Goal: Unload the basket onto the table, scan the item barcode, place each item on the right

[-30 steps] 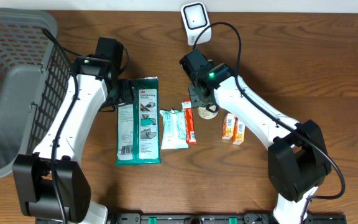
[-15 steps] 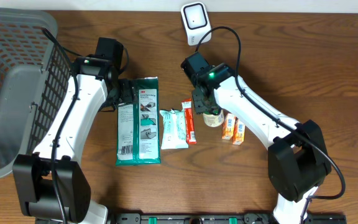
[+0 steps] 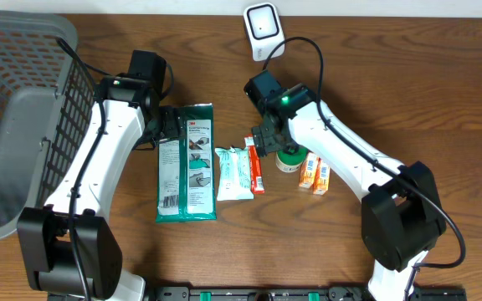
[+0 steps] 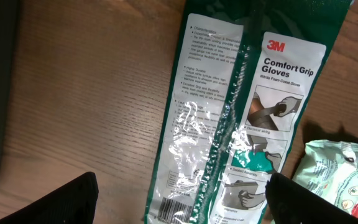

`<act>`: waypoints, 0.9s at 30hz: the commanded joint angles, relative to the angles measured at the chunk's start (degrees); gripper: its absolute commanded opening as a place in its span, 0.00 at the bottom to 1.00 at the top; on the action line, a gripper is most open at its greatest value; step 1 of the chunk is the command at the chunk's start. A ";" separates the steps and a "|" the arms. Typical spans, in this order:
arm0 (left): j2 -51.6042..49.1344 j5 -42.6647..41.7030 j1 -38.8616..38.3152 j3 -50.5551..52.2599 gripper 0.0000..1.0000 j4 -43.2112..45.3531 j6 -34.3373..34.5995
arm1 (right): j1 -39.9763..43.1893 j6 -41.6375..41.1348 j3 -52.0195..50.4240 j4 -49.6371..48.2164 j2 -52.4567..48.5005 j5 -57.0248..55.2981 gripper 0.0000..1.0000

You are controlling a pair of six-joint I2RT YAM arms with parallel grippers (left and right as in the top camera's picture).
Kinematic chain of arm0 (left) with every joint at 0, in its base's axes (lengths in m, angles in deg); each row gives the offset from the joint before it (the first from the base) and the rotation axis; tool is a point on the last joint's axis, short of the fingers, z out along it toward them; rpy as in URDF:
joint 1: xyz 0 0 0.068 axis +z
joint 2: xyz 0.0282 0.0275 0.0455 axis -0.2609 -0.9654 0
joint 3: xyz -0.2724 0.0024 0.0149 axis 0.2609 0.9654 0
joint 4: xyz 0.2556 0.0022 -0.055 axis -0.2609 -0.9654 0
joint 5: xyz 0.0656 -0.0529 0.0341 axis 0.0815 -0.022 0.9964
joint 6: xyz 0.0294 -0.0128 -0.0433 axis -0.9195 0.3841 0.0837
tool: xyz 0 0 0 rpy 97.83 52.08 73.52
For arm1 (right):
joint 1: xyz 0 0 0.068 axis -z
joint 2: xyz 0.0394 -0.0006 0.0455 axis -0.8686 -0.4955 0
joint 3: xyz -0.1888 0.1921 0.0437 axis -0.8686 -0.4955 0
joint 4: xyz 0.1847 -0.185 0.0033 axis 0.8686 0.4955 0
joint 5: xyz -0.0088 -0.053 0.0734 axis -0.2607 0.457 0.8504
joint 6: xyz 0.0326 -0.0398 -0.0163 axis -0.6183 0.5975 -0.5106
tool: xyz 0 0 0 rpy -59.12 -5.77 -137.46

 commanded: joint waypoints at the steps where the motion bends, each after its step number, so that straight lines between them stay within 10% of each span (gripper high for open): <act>1: 0.20 0.50 0.13 -0.81 0.87 -0.31 -0.11 | 1.51 5.05 7.21 3.50 2.69 -0.96 0.99; 12: 0.20 0.50 0.13 -0.81 0.87 -0.31 -0.09 | 2.29 7.98 27.98 15.02 7.56 2.14 0.99; 27: 0.20 0.50 0.13 -0.81 0.87 -0.31 -0.11 | 6.67 -6.67 10.82 12.15 7.39 12.04 0.99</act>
